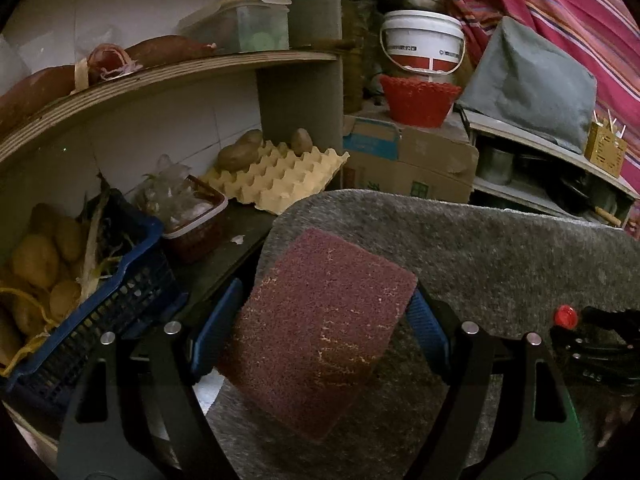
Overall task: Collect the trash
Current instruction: 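Grasp the red bottle cap with the right tool while the left tool holds the pad, then carry the pad and red cap over the blue basket and release both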
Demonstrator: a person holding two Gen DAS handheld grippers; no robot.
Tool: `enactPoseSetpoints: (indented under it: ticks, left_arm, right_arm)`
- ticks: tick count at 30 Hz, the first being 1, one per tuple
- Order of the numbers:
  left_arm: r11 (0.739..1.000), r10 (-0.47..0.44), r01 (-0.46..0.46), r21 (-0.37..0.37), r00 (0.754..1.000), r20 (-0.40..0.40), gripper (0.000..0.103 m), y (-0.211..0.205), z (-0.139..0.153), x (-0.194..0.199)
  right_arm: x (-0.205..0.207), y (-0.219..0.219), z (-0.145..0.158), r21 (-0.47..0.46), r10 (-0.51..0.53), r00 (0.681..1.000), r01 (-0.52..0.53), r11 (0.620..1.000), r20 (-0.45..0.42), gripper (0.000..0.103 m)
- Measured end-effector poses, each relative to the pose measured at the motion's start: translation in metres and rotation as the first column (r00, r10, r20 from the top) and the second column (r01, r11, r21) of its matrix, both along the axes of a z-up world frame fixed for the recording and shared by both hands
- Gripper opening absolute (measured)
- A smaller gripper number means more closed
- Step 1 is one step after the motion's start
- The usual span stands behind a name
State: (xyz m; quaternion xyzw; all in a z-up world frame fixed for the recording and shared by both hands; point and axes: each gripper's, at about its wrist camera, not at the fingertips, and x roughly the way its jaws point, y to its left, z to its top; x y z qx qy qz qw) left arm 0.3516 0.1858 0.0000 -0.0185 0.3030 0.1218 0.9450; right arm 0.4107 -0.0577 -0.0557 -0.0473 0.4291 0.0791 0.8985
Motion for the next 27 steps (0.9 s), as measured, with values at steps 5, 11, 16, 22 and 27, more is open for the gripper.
enactPoseSetpoints:
  ticks: [5,11,16,22,27]
  left_arm:
    - [1.0,0.001,-0.001,-0.013,1.0,0.005,0.079,0.0,0.003,0.0]
    - [1.0,-0.009,0.009,0.011,1.0,0.003,0.079,-0.012,0.004,0.0]
    - [0.998,-0.058,0.058,0.024,0.998,0.003,0.079,-0.043,0.007,-0.001]
    - [0.99,-0.139,0.139,-0.009,0.99,0.019,0.079,-0.099,0.014,-0.009]
    - [0.98,-0.196,0.197,-0.001,0.979,0.049,0.079,-0.162,0.019,-0.024]
  right_arm:
    - [0.0,0.001,0.001,0.022,0.045,0.999,-0.045,0.999,-0.006,0.03]
    - [-0.024,-0.019,0.023,0.004,0.051,0.997,-0.052,0.999,0.053,0.03]
    - [-0.066,-0.082,0.05,-0.021,-0.005,0.995,0.007,1.0,0.1,0.03]
    - [-0.13,-0.192,0.066,-0.025,-0.147,0.981,0.152,0.988,0.129,0.03]
    - [-0.178,-0.278,0.069,-0.024,-0.269,0.954,0.274,0.961,0.13,0.03]
